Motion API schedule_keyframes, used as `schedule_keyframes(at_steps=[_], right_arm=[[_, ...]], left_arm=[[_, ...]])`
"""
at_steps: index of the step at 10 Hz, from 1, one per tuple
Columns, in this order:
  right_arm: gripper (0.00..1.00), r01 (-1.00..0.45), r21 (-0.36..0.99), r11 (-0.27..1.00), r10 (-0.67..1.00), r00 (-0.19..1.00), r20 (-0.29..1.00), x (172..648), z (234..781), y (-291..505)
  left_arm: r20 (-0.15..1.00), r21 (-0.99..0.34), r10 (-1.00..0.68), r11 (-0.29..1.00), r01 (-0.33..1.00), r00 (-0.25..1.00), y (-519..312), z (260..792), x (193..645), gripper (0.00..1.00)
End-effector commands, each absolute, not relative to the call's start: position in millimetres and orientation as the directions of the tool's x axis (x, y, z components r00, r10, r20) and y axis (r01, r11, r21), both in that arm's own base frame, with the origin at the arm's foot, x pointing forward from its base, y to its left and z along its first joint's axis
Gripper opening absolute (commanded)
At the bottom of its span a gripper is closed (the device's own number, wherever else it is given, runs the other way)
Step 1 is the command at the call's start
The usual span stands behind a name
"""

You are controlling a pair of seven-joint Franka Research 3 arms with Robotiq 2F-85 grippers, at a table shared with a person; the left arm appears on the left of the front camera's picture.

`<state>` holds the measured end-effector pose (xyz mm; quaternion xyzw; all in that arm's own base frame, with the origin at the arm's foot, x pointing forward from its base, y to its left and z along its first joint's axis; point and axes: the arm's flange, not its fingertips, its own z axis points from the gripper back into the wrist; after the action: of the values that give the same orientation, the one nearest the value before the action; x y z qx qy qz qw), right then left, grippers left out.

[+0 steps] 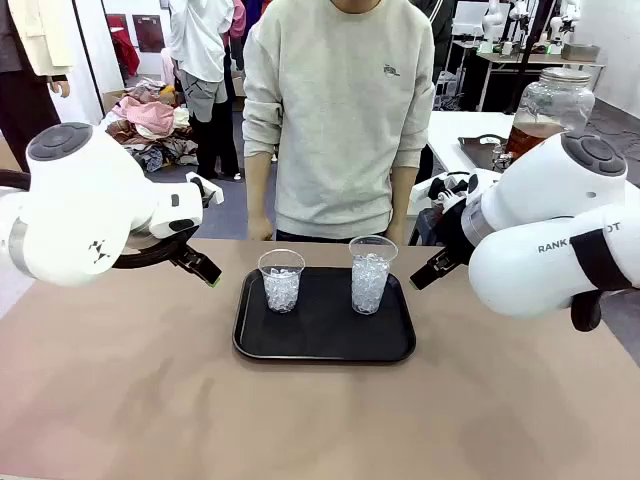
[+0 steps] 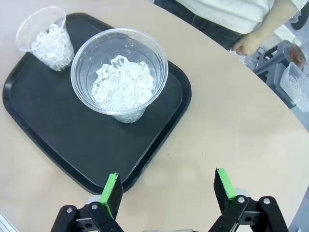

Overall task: Pour the drink into the iced cup.
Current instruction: Pick up the iced cup indicated by the human and present it to them.

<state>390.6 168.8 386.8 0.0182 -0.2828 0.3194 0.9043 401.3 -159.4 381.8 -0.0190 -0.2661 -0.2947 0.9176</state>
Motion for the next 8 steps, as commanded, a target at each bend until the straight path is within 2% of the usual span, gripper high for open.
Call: schedule_keyframes(at_steps=[1, 8], right_arm=[[1.00, -0.587, -0.147, 0.796, 0.565, 0.636, 0.525, 390.7, 387.4, 168.5], [1.00, -0.587, -0.147, 0.796, 0.565, 0.636, 0.525, 390.7, 387.4, 168.5]], left_arm=[[0.505, 0.131, -0.534, 0.824, 0.552, 0.678, -158.2, 383.4, 402.1, 1.00], [0.505, 0.131, -0.534, 0.824, 0.552, 0.678, -158.2, 383.4, 402.1, 1.00]])
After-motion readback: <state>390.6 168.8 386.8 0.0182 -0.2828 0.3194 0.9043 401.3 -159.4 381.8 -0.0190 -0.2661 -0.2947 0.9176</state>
